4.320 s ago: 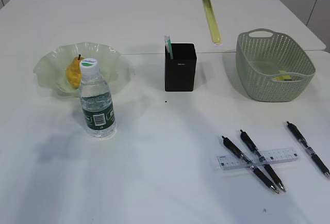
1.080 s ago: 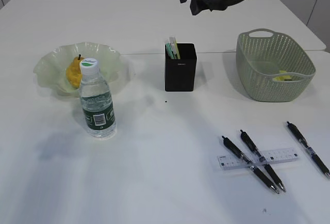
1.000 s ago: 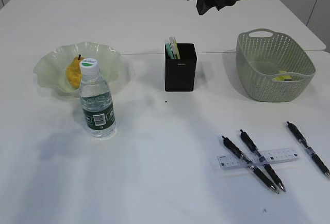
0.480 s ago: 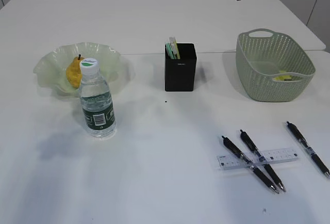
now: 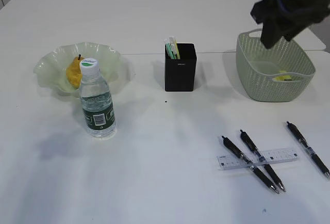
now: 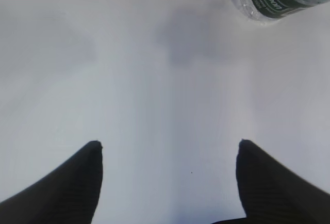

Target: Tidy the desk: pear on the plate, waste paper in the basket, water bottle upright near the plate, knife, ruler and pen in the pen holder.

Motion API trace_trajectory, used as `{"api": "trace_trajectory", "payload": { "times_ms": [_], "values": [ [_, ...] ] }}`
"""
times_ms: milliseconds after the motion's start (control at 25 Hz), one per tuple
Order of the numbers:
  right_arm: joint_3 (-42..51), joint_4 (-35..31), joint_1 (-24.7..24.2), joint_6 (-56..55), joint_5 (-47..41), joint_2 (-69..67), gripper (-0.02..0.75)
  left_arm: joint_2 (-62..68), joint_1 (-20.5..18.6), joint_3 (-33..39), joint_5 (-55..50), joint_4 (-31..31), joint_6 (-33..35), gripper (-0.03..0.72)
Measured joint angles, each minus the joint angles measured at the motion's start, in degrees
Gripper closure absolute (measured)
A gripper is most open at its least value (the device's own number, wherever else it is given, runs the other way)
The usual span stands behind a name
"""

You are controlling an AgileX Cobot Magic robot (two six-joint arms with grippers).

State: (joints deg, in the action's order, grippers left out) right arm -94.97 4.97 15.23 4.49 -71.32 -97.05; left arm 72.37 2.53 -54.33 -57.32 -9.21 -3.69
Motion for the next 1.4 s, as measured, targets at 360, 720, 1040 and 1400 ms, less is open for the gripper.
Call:
{"api": "trace_trajectory", "payload": {
  "times_ms": [360,720,1040,1400],
  "values": [
    [16.5,1.1,0.0,4.1,0.4,4.3,0.403,0.0,0.0,0.0,0.0,0.1,0.0,0.115],
    [24.4,1.1,-2.3,6.5,2.4,5.7,0.403,0.0,0.0,0.0,0.0,0.1,0.0,0.115],
    [25.7,1.1,-2.3,7.3,4.3,7.6,0.403,0.0,0.0,0.0,-0.3,0.2,0.0,0.115],
    [25.7,1.1,-2.3,8.3,4.4,7.6,0.403,0.0,0.0,0.0,-0.3,0.2,0.0,0.115]
  ]
}}
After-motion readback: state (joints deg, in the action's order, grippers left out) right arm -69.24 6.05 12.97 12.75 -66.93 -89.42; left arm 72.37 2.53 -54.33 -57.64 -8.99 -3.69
